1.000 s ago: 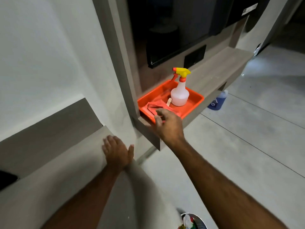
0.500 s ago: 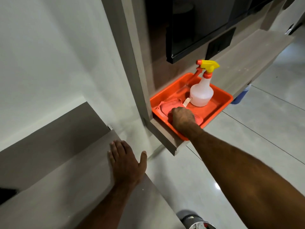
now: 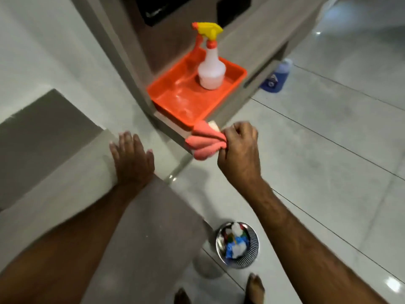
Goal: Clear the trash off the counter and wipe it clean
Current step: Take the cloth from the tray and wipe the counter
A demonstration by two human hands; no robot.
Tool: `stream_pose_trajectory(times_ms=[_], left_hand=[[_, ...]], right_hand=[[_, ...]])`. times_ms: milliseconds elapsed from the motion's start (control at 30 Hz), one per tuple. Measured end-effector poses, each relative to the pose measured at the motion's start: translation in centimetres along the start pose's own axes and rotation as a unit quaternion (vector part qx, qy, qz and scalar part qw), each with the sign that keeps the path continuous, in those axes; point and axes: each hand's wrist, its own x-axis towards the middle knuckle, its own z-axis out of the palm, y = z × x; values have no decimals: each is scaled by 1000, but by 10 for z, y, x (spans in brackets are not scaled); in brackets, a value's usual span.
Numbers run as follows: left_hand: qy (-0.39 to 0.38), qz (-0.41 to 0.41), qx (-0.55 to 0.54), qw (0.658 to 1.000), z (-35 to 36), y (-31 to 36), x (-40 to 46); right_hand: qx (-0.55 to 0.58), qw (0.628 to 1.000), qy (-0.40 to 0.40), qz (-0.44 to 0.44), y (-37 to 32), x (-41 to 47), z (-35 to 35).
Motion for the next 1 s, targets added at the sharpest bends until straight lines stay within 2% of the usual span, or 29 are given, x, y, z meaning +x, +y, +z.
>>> stream_pose_trajectory(times_ms=[100, 167, 200, 267, 333, 367, 433, 500, 533, 567, 600, 633, 667, 700, 733, 767, 833, 933, 1000], left_hand=[[59, 25, -109, 992, -26, 89, -45], [109, 99, -243, 959, -34, 161, -102], [97, 139, -307, 937, -34, 196, -137], [0, 180, -382, 906, -16, 249, -208], [-112, 174, -372, 905, 32, 274, -269], [-174, 142, -345, 911, 67, 277, -291], [-322, 27, -259, 910, 155, 267, -328], [-412, -145, -177, 882, 242, 239, -354], [-427, -248, -168, 853, 279, 223, -364], [-439, -356, -196, 801, 310, 207, -371], [-456, -444, -252, 728, 338, 192, -378], [-481, -495, -321, 649, 359, 180, -381], [-499, -520, -373, 584, 378, 172, -384], [-493, -546, -412, 537, 393, 167, -385], [-476, -564, -442, 510, 403, 165, -385], [-454, -572, -464, 500, 408, 165, -386], [-441, -556, -488, 508, 402, 170, -388], [-424, -546, -502, 519, 354, 173, -384], [-398, -574, -489, 523, 308, 170, -384]], right_hand=[[20, 985, -62, 158, 79, -90, -31], [67, 951, -78, 292, 126, -147, -32], [91, 929, -92, 348, 147, -172, -29], [136, 888, -128, 421, 185, -220, -20], [162, 856, -146, 470, 222, -268, -8], [167, 842, -146, 492, 237, -288, -1], [168, 817, -158, 528, 274, -332, 17], [197, 784, -152, 569, 299, -362, 34], [217, 769, -148, 583, 310, -376, 44], [234, 756, -146, 594, 318, -385, 53], [246, 746, -140, 603, 326, -394, 64], [256, 735, -132, 614, 329, -397, 74], [267, 719, -125, 629, 334, -404, 82], [275, 705, -117, 644, 337, -407, 90], [286, 691, -113, 654, 340, -409, 95], [293, 679, -109, 664, 343, -409, 99], [310, 662, -111, 673, 343, -404, 96], [368, 638, -106, 668, 323, -375, 64], [411, 614, -125, 662, 302, -353, 33]])
